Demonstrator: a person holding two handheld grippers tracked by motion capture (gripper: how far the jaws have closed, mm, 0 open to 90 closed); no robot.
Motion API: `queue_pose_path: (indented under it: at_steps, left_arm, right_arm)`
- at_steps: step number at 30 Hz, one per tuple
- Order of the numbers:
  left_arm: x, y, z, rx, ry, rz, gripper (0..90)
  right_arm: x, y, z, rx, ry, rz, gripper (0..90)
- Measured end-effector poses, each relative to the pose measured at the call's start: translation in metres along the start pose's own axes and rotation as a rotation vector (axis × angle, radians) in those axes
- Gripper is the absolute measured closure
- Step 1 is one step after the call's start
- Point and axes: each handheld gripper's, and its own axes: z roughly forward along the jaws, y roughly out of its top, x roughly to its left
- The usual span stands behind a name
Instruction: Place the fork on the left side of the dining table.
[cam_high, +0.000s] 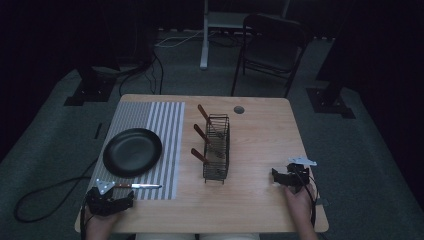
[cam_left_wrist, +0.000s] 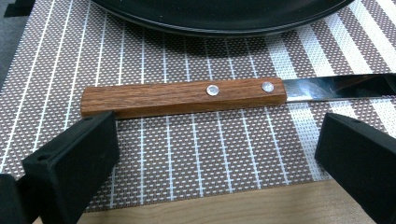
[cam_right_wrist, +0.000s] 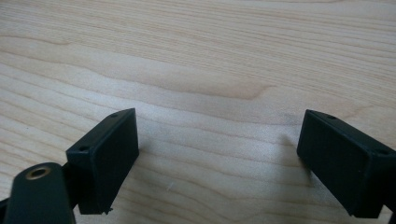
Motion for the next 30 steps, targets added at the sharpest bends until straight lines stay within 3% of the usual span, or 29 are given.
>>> queue_pose_path:
  at_steps: [13, 21, 24, 30]
  left_arm:
    - [0.0010, 0.0002, -0.0002, 0.003, -0.003, 0.004, 0.0]
    - [0.0051, 0.0044, -0.0004, 0.034, -0.035, 0.033, 0.7]
    - [0.0069, 0.0041, -0.0026, 0.038, -0.060, 0.023, 0.6]
    - [0.0011, 0.0062, -0.0090, 0.043, -0.090, 0.055, 0.7]
  right_arm:
    - [0.0000, 0.0000, 0.0000, 0.000, 0.000, 0.000, 12.3]
    - [0.0000, 0.0000, 0.0000, 0.000, 0.000, 0.000, 12.3]
    - [0.0000, 0.0000, 0.0000, 0.000, 0.000, 0.000, 12.3]
    - [0.0000, 0.0000, 0.0000, 0.000, 0.000, 0.000, 12.3]
